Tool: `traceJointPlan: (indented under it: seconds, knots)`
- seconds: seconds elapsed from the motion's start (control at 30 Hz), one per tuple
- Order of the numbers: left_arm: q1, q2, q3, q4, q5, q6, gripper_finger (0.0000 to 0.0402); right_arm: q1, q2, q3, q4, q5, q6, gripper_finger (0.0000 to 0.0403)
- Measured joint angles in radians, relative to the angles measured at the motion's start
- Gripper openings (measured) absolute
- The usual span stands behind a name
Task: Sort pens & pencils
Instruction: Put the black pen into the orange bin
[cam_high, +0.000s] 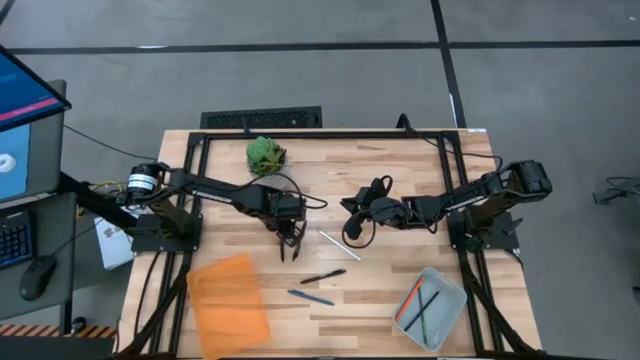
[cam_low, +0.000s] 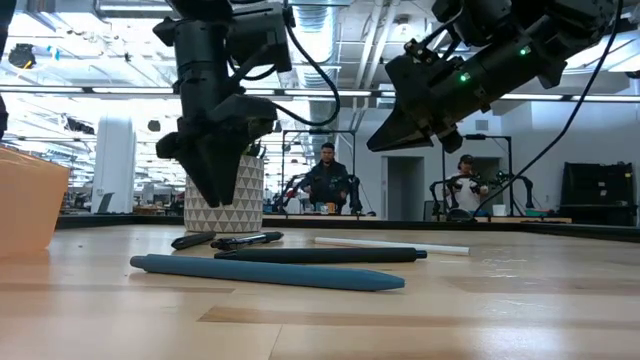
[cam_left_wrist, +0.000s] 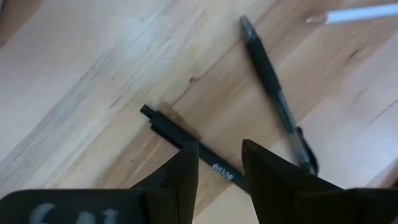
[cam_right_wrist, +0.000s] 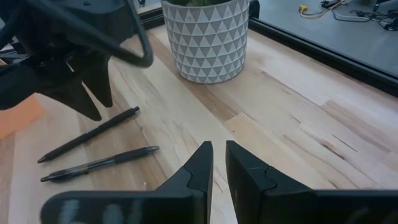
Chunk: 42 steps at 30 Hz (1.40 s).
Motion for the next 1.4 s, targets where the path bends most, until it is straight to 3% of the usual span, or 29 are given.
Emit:
traceJointPlan:
  seconds: [0.4, 0.73, 1.07, 1.4]
  knots:
    - [-0.014, 0.0, 0.012, 0.011, 0.056, 0.041, 0.0114, 0.002, 0.0, 0.0, 0.005, 0.0, -0.009, 0.0067]
    - [-0.014, -0.001, 0.012, 0.039, 0.07, -0.04, 0.0114, 0.006, 0.0, 0.0, -0.002, 0.0, -0.035, 0.0067]
    - [-0.015, -0.001, 0.012, -0.065, -0.009, -0.198, 0.0114, 0.009, 0.0, 0.0, -0.003, 0.0, -0.035, 0.0067]
    - [-0.02, -0.001, 0.011, -0.071, -0.006, -0.391, 0.0114, 0.01, 0.0, 0.0, -0.007, -0.03, -0.037, 0.0067]
